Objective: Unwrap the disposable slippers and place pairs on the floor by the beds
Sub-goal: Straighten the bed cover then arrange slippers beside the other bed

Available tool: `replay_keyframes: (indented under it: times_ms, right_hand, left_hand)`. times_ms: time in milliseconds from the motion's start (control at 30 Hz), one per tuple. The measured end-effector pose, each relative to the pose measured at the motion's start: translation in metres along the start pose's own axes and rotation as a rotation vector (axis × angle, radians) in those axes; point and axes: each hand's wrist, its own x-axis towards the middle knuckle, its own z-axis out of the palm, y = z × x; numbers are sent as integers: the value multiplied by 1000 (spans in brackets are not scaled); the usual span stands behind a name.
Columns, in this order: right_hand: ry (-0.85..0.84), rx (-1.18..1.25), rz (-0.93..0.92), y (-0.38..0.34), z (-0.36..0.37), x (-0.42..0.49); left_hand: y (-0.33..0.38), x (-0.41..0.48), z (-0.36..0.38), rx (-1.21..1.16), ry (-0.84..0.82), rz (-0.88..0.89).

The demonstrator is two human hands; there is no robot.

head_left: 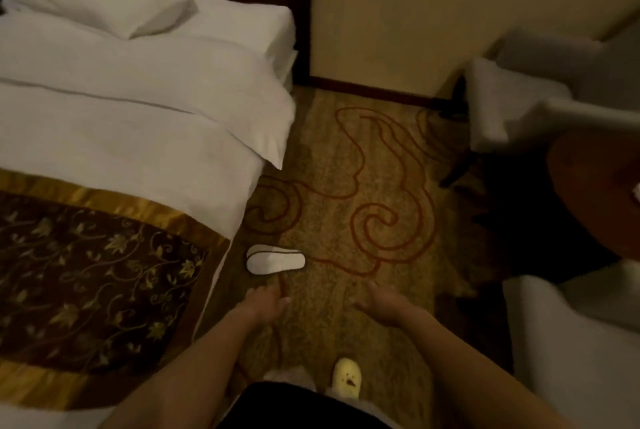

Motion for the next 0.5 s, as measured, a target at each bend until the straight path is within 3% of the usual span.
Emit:
replay_keyframes:
  times_ms: [500]
  right_hand:
    - [-181, -357, -322, -59, -143, 195]
  left_hand:
    - [-17, 94, -69, -438, 47, -379]
